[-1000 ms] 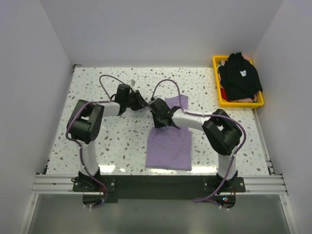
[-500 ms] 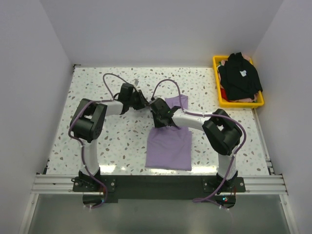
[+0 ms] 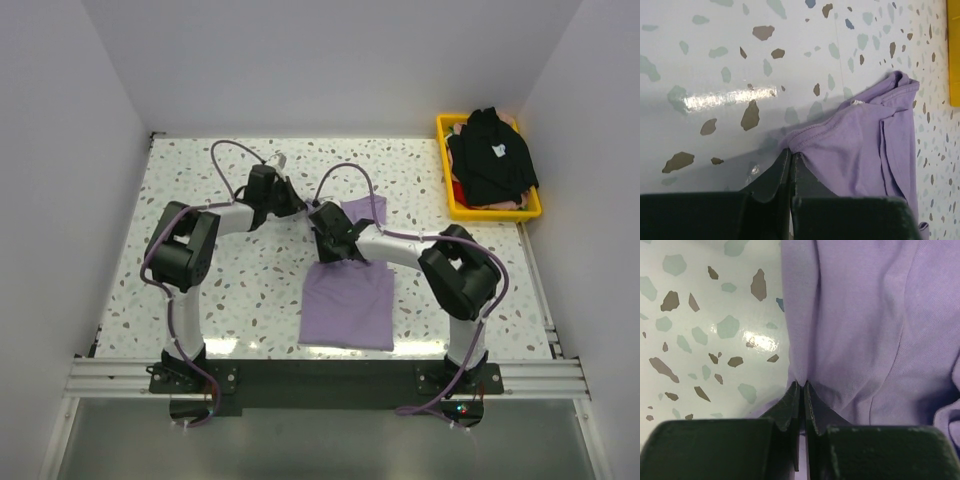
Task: Fold and stack the t-shirts
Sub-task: Fold the tshirt
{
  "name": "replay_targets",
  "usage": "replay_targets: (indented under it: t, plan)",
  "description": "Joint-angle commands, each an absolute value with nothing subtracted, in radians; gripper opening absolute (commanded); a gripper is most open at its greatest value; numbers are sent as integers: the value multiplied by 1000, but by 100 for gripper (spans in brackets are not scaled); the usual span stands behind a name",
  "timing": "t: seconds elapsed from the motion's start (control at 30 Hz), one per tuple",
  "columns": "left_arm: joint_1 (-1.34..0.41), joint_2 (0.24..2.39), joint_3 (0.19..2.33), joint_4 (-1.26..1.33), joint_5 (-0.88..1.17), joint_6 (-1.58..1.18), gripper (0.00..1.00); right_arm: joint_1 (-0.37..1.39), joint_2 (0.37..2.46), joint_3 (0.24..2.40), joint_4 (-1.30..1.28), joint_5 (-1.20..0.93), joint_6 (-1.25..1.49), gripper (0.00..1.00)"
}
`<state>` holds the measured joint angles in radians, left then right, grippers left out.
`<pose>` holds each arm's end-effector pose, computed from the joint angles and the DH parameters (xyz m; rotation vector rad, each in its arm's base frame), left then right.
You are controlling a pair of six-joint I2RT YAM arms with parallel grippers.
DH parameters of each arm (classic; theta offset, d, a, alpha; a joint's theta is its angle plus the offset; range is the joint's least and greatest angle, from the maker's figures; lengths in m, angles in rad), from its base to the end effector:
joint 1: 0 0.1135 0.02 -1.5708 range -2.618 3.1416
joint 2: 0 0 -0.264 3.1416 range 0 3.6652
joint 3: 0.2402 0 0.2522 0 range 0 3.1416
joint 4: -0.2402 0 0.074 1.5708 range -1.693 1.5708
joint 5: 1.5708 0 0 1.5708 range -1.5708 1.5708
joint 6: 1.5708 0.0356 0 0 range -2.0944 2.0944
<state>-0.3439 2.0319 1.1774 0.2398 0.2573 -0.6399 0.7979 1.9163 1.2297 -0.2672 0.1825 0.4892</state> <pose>0.4038 -0.1542 0.1420 -0.1853 2.2803 -0.8189 0.2839 0.2818 0.1641 -0.3156 2.5075 0.2981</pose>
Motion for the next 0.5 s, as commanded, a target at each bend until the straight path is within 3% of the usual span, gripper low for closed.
replay_targets:
  t: [0.0, 0.27, 0.47]
  plan:
    - [-341, 2045, 1239, 373, 222, -565, 0, 795, 1850, 1206, -259, 157, 485, 0]
    - [-341, 2074, 1296, 472, 264, -506, 0, 793, 1841, 1180, -236, 111, 479, 0]
    - [-328, 2088, 1292, 528, 271, -482, 8, 787, 1822, 1161, -232, 106, 476, 0]
